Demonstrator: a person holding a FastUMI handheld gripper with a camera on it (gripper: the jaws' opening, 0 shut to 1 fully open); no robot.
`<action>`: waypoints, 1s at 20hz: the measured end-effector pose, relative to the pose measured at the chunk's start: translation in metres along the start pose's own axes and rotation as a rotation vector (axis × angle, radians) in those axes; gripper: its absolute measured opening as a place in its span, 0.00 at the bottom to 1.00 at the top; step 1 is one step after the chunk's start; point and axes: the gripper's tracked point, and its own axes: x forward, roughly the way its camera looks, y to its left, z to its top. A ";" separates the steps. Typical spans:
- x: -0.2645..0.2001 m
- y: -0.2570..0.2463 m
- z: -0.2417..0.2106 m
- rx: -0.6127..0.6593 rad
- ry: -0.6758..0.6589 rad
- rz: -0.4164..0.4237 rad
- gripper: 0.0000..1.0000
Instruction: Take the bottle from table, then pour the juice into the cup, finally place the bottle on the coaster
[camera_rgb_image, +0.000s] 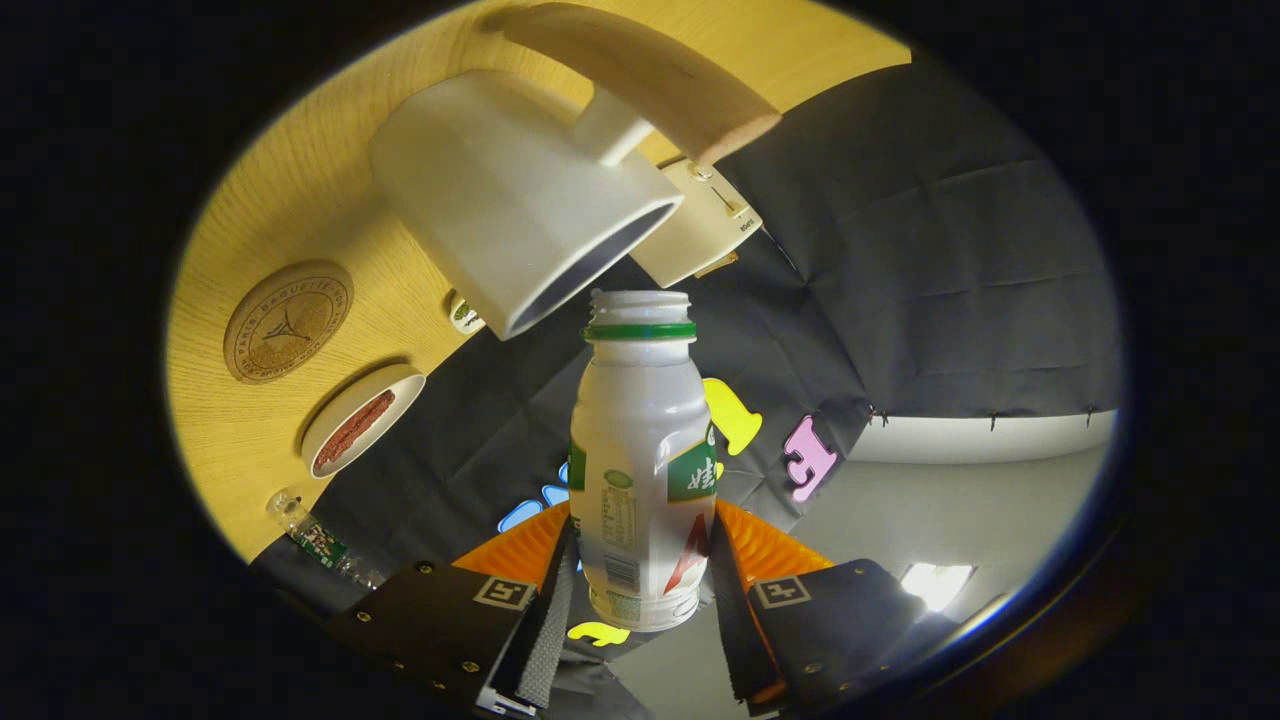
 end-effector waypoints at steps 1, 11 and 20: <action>0.000 0.002 0.001 -0.003 -0.003 0.002 0.65; 0.002 -0.002 -0.001 -0.020 -0.010 -0.011 0.64; -0.002 0.001 0.006 -0.057 -0.035 -0.010 0.65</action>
